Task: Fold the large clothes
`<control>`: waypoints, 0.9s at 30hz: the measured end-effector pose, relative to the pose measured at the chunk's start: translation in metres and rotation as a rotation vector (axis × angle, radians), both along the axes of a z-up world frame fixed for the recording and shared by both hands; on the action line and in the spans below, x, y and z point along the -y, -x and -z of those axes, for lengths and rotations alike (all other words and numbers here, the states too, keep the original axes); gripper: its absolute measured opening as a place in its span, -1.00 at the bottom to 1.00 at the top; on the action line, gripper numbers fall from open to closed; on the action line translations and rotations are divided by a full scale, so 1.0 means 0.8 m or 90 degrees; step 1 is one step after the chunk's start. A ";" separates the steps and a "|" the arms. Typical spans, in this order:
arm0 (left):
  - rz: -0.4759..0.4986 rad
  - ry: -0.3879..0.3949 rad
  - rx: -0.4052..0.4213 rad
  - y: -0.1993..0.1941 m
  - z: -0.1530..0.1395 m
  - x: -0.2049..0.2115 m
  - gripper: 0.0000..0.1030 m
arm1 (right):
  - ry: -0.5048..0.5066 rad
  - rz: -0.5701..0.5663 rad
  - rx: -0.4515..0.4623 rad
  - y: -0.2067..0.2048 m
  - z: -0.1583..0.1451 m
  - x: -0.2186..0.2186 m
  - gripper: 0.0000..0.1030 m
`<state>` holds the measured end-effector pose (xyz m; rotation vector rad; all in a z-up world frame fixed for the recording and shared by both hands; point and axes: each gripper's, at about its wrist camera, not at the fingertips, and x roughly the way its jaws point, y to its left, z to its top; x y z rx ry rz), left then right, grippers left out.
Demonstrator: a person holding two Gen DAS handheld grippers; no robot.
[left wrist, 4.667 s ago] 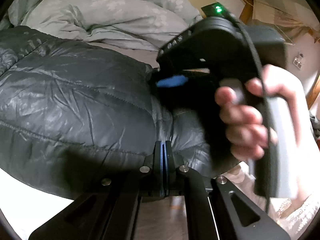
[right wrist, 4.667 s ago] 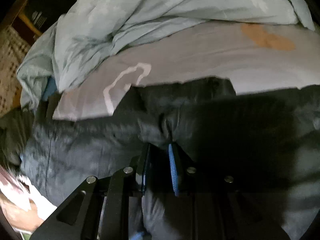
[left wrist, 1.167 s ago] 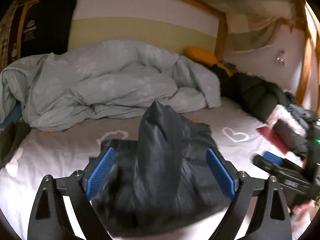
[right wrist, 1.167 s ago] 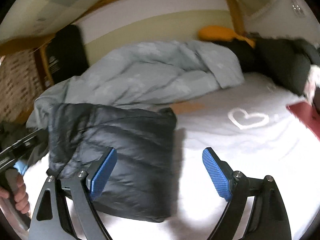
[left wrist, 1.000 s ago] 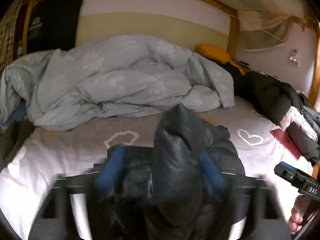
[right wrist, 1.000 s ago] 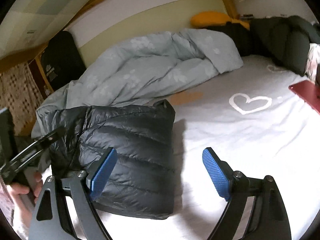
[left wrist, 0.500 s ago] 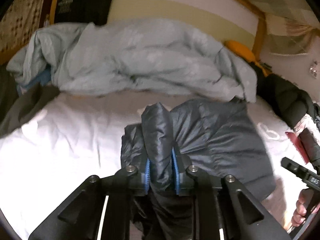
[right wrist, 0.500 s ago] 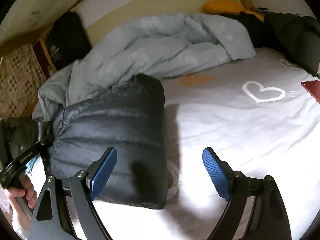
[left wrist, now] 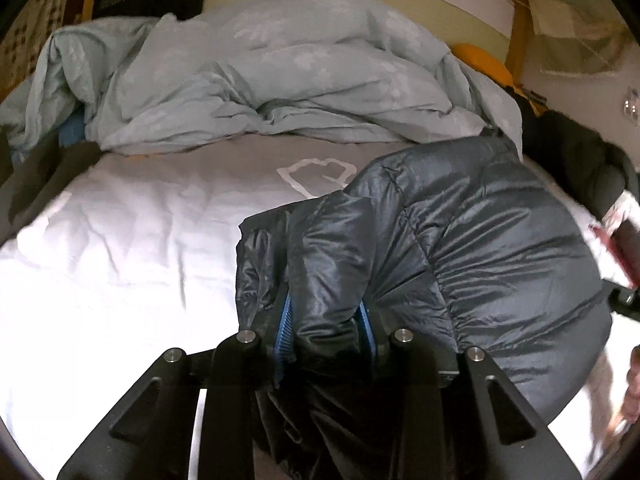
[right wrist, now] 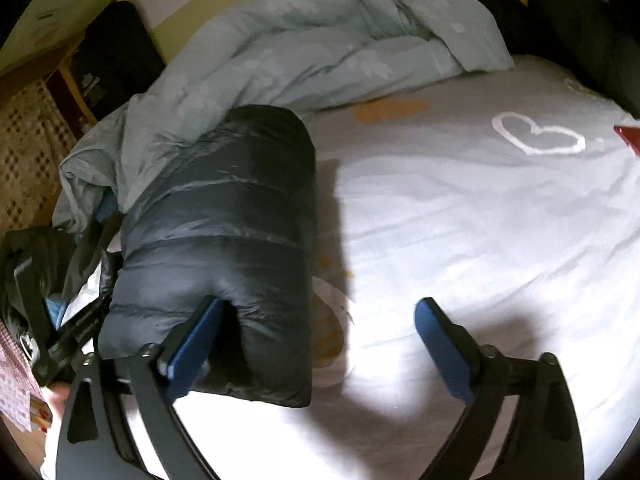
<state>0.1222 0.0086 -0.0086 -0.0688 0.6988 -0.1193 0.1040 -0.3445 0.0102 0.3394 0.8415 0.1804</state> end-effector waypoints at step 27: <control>0.029 0.409 -0.152 0.005 0.043 -0.056 0.92 | -0.129 -0.035 0.011 -0.003 0.011 -0.008 0.96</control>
